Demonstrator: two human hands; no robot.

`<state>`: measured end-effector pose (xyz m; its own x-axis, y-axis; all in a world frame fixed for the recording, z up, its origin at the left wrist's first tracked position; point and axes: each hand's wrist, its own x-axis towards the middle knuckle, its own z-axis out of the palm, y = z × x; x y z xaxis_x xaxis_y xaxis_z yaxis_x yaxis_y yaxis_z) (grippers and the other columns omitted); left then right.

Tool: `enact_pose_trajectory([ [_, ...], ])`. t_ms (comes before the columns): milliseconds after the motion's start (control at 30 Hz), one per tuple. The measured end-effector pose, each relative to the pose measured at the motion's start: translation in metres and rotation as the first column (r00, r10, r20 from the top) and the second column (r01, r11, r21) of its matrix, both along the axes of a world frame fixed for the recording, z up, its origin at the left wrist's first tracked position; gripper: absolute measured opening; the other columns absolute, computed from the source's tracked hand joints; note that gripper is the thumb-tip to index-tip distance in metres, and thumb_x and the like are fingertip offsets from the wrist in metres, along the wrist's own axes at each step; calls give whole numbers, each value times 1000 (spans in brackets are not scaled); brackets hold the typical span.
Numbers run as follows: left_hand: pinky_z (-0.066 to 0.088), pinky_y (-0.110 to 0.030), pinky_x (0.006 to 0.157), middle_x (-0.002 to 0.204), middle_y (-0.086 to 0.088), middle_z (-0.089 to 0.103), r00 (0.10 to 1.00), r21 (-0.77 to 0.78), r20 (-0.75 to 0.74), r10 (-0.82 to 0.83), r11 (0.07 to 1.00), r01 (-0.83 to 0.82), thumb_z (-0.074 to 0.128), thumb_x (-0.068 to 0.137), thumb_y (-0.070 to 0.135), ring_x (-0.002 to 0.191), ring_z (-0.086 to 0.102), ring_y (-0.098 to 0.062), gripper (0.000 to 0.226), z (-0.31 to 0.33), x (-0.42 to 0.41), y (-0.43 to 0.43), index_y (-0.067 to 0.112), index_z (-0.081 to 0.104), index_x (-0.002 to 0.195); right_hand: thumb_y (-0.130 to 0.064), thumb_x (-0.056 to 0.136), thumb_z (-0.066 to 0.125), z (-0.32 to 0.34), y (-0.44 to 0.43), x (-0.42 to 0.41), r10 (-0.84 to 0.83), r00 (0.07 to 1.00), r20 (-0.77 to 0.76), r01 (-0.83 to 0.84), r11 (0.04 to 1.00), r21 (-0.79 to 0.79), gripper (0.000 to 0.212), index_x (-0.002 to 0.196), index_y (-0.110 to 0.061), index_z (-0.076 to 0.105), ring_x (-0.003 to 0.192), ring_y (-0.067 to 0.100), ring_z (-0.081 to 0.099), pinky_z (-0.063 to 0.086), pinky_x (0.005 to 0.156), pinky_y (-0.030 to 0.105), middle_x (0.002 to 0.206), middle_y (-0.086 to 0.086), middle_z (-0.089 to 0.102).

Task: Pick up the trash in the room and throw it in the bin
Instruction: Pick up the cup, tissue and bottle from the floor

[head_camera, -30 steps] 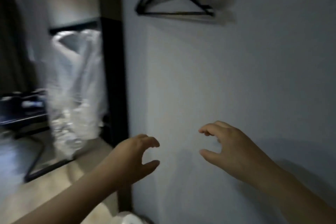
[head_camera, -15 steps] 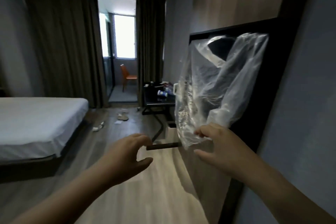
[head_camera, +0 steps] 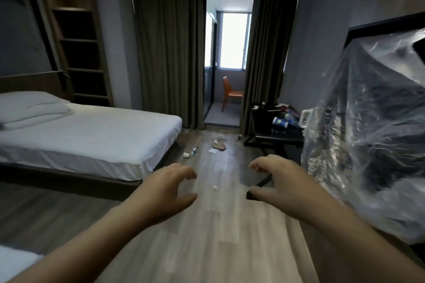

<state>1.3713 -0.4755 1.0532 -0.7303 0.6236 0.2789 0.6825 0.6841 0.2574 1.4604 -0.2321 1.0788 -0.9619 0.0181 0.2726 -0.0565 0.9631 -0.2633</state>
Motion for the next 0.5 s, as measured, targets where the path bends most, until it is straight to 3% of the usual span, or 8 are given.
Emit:
enact_pose_trajectory([
  [200, 38, -9, 76, 104, 22, 48, 998, -9, 7, 66, 998, -66, 62, 85, 47, 85, 47, 4, 39, 0, -110, 39, 36, 55, 122, -48, 83, 62, -3, 50, -117, 33, 999, 30, -33, 999, -4, 46, 125, -34, 52, 105, 2, 50, 45, 90, 23, 110, -18, 51],
  [500, 40, -9, 78, 115, 18, 57, 991, -21, 76, 113, 994, -112, 62, 84, 48, 96, 51, 5, 40, -35, -265, 53, 34, 56, 120, -43, 84, 60, -36, 68, -289, 77, 990, 118, -77, 997, -12, 41, 123, -32, 54, 107, 3, 52, 45, 90, 24, 111, -16, 54],
])
